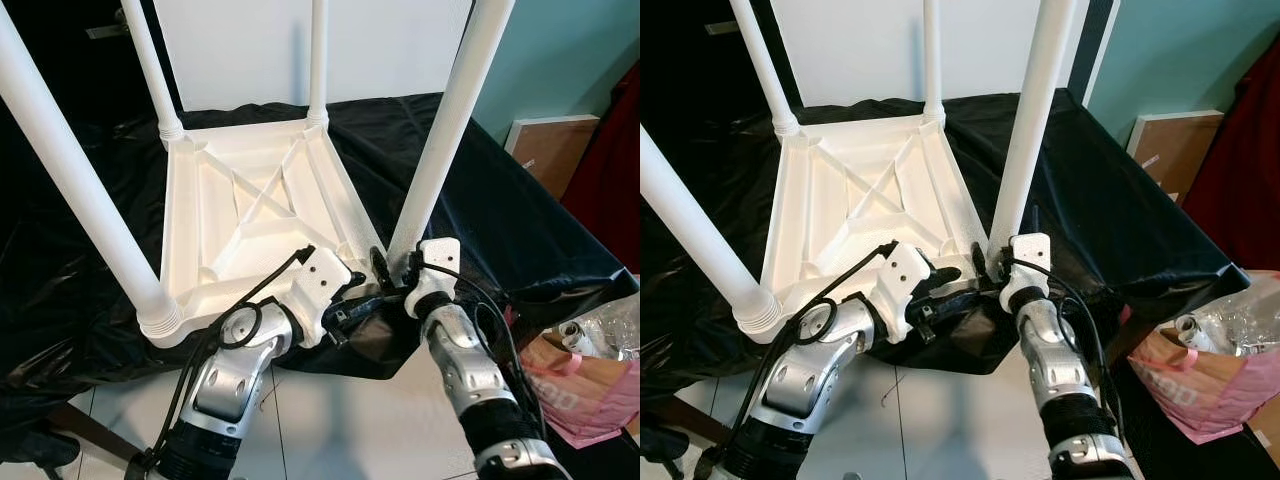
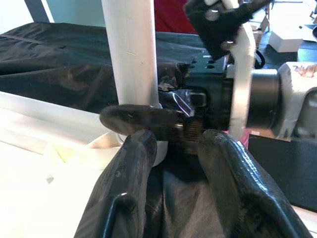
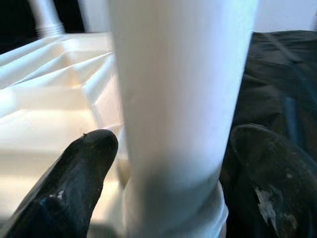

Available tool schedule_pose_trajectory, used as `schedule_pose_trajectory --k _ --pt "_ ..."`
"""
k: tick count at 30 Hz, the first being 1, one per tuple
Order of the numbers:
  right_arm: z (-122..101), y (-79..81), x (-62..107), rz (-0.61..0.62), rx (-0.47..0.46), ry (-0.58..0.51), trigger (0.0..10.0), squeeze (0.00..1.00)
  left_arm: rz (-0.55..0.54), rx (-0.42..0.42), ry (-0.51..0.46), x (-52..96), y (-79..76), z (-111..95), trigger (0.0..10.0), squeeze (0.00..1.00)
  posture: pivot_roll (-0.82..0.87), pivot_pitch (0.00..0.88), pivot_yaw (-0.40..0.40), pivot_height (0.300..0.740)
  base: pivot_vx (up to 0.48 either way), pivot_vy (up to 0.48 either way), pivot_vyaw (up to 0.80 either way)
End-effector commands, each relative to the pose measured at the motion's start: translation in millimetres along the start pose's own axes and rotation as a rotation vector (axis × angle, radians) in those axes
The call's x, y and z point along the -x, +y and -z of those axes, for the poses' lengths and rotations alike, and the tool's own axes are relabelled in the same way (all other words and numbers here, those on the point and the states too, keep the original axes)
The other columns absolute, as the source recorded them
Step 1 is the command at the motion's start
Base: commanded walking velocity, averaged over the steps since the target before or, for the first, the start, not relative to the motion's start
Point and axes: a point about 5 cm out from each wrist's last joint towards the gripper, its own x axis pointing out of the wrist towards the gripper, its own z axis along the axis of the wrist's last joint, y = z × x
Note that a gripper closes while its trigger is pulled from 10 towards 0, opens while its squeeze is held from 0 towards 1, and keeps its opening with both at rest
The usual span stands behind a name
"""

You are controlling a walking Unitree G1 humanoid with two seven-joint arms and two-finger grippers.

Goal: Building children table

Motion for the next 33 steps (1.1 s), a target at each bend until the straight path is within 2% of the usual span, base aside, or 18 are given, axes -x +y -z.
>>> schedule_pose_trajectory --k 1,6,10,21,22,23,24,33 --pt "-0.1 -3.1 3.9 -0.083 0.003 0.001 10.0 0.0 -0.065 0.004 0.009 -1.0 2.1 2.1 10.0 0.0 -0.02 0.013 -0.024 0.74 0.0 0.0 0.0" --pt "-4.1 -14.4 1.5 -0.199 0.052 0.019 10.0 0.0 -0.063 0.003 0.008 -1.1 3.2 1.9 10.0 0.0 -0.02 0.011 -0.019 0.74 0.0 0.0 0.0" --pt "-9.2 -19.0 -7.6 -0.291 0.097 0.041 10.0 0.0 -0.061 0.0 0.008 -0.9 4.5 1.3 10.0 0.0 -0.02 0.01 -0.012 0.74 0.0 0.0 0.0" --pt "-8.6 -16.9 -25.7 -0.362 0.147 0.095 9.9 0.0 -0.074 -0.002 0.006 -0.5 6.8 -0.7 10.0 0.0 0.01 0.02 -0.022 0.74 0.0 0.0 0.0" --pt "-7.2 -17.4 -26.7 -0.363 0.148 0.106 2.9 0.0 -0.08 -0.001 0.006 0.1 7.3 -0.9 10.0 0.0 0.01 0.02 -0.022 0.74 0.0 0.0 0.0" --pt "-7.2 -17.4 -26.7 -0.363 0.148 0.106 2.9 0.0 -0.08 -0.001 0.006 0.1 7.3 -0.9 10.0 0.0 0.01 0.02 -0.022 0.74 0.0 0.0 0.0" --pt "-6.1 -18.3 -27.0 -0.365 0.144 0.111 0.0 0.0 -0.085 -0.001 0.006 0.7 7.6 -1.0 10.0 0.0 0.01 0.02 -0.022 0.74 0.0 0.0 0.0" --pt "1.8 -21.8 -24.4 -0.361 0.129 0.133 0.0 0.0 -0.096 0.001 0.011 3.6 8.1 -0.2 10.0 0.0 0.02 0.027 -0.026 0.74 0.0 0.0 0.0"
